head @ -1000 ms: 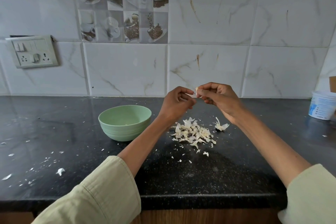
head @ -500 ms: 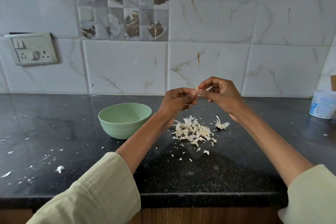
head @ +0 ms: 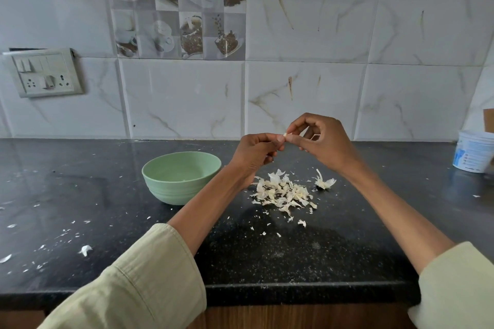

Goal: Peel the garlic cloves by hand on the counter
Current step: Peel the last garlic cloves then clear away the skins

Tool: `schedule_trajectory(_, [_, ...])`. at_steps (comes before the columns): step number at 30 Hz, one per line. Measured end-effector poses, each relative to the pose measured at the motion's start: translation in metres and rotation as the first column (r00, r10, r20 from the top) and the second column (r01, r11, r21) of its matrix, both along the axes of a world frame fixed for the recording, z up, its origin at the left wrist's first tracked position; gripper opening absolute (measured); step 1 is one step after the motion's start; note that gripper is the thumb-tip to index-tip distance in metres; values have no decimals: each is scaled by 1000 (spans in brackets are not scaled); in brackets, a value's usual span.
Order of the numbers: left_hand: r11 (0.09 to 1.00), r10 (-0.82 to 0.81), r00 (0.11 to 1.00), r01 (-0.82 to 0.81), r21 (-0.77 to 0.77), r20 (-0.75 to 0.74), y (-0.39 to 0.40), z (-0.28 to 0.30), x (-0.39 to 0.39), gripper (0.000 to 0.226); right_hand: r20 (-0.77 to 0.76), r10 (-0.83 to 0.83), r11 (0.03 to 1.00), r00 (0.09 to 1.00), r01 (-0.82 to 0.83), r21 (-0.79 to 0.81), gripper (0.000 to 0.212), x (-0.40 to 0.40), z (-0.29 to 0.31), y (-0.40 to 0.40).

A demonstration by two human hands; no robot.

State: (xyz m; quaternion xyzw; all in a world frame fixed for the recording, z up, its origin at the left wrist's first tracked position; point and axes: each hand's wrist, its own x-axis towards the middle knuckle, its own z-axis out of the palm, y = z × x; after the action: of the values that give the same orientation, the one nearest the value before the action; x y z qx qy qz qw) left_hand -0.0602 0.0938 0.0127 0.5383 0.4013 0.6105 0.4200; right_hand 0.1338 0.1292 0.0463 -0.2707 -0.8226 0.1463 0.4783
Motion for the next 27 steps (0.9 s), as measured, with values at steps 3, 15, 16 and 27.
schedule_trajectory(3, [998, 61, 996, -61, 13, -70, 1, 0, 0, 15, 49, -38, 995, 998, 33, 94, 12, -2, -1, -3])
schedule_trajectory(15, [994, 112, 976, -110, 22, -187, 1, -1, -2, 9, 174, -36, 990, 984, 12, 139, 10, 1, -1, -1])
schedule_trajectory(16, [994, 110, 979, -109, 12, -170, 2, -1, -1, 12, 172, -29, 992, 985, 7, 128, 9, 1, -1, -1])
schedule_trajectory(27, [987, 74, 983, -48, -155, 166, 5, -3, 7, 8, 215, 7, 997, 977, -24, 72, 11, -9, -7, -2])
